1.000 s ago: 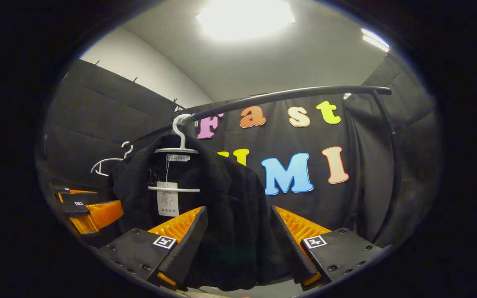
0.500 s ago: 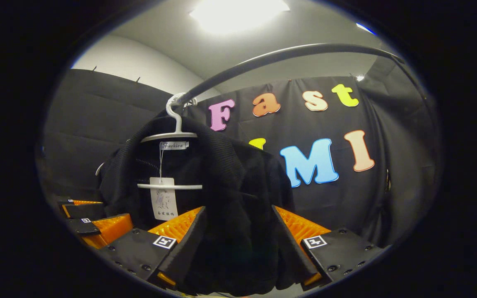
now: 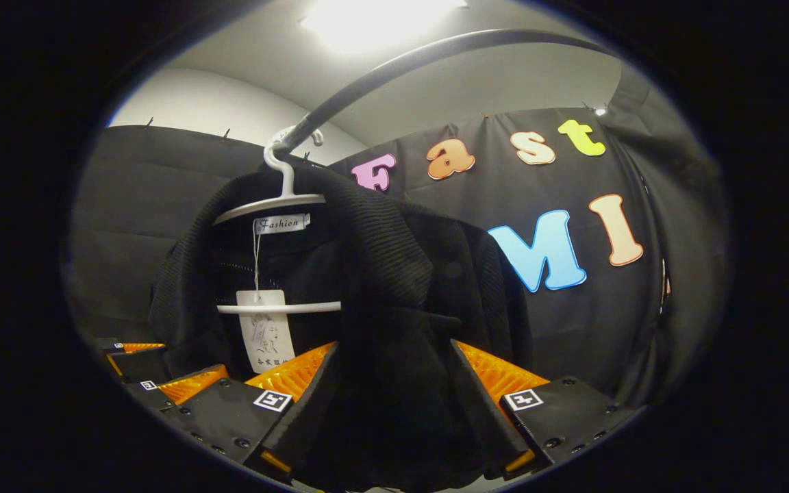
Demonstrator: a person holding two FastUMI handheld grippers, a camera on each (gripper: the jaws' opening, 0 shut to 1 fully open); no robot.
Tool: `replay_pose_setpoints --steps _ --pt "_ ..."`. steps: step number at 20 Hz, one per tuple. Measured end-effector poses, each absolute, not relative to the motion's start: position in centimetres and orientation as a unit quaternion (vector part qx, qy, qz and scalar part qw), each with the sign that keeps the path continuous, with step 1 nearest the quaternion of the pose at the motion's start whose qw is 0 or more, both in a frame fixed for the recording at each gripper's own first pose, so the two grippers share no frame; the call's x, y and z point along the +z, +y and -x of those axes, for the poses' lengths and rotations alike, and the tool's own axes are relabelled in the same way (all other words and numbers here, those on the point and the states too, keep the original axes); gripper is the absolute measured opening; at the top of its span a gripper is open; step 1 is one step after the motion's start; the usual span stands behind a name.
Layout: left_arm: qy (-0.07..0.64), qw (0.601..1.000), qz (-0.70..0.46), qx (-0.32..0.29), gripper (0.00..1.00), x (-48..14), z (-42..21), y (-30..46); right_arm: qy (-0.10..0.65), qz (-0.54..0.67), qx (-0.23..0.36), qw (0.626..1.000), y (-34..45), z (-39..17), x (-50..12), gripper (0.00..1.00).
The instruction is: Grasp the clothes on the hanger with both hands and then place them into the laundry hamper below.
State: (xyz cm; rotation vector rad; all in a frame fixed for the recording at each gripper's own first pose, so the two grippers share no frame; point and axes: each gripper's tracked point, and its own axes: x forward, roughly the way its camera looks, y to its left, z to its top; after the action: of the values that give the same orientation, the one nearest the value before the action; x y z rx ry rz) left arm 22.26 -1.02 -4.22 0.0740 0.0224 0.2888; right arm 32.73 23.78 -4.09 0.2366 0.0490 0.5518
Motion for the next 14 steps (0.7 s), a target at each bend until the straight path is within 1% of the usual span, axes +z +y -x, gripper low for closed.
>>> replay_pose_setpoints --steps 1,3,4,5,6,7,8,9,10,11,12,13,14 --pt "0.014 0.989 -0.040 0.144 0.94 -4.3 -22.5 -0.9 0.026 -0.115 0.273 0.955 24.2 -33.0 -4.2 0.97" --pt "0.017 0.988 -0.051 0.147 0.83 -4.6 -23.1 -0.8 0.030 -0.111 0.273 0.955 24.6 -33.4 -4.3 0.97" --pt "0.016 0.986 -0.057 0.154 0.78 -4.6 -23.3 -0.5 0.032 -0.110 0.274 0.955 24.8 -33.7 -4.4 0.95" --pt "0.017 0.987 -0.057 0.152 0.72 -4.7 -23.4 -0.7 0.036 -0.109 0.273 0.955 24.9 -33.9 -4.6 0.89" --pt "0.018 0.987 -0.056 0.149 0.67 -4.7 -23.5 -0.8 0.037 -0.107 0.269 0.956 24.7 -34.0 -4.6 0.72" --pt "0.018 0.987 -0.055 0.147 0.67 -4.7 -23.4 -0.8 0.038 -0.106 0.267 0.957 24.7 -34.3 -4.6 0.63" --pt "0.016 0.988 -0.054 0.144 0.63 -4.4 -23.3 -0.8 0.037 -0.104 0.260 0.959 24.3 -34.3 -4.5 0.44" --pt "0.011 0.987 -0.055 0.150 0.62 -4.2 -23.0 -0.3 0.033 -0.101 0.245 0.964 23.6 -34.8 -4.4 0.25" --pt "0.010 0.988 -0.050 0.144 0.48 -4.1 -22.9 -0.3 0.032 -0.104 0.250 0.962 23.6 -34.9 -4.3 0.05" --pt "0.010 0.991 -0.044 0.129 0.35 -4.2 -22.9 -0.5 0.038 -0.103 0.264 0.958 24.0 -34.7 -4.4 0.05" --pt "0.008 0.989 -0.042 0.139 0.22 -3.9 -22.4 0.2 0.040 -0.097 0.268 0.958 24.0 -34.5 -4.4 0.08" --pt "0.004 0.989 -0.041 0.139 0.08 -3.5 -22.3 0.5 0.035 -0.088 0.263 0.960 23.3 -34.5 -4.1 0.08" --pt "-0.001 0.988 -0.041 0.146 0.05 -3.3 -22.2 1.1 0.022 -0.084 0.250 0.964 22.2 -34.5 -3.3 0.07"
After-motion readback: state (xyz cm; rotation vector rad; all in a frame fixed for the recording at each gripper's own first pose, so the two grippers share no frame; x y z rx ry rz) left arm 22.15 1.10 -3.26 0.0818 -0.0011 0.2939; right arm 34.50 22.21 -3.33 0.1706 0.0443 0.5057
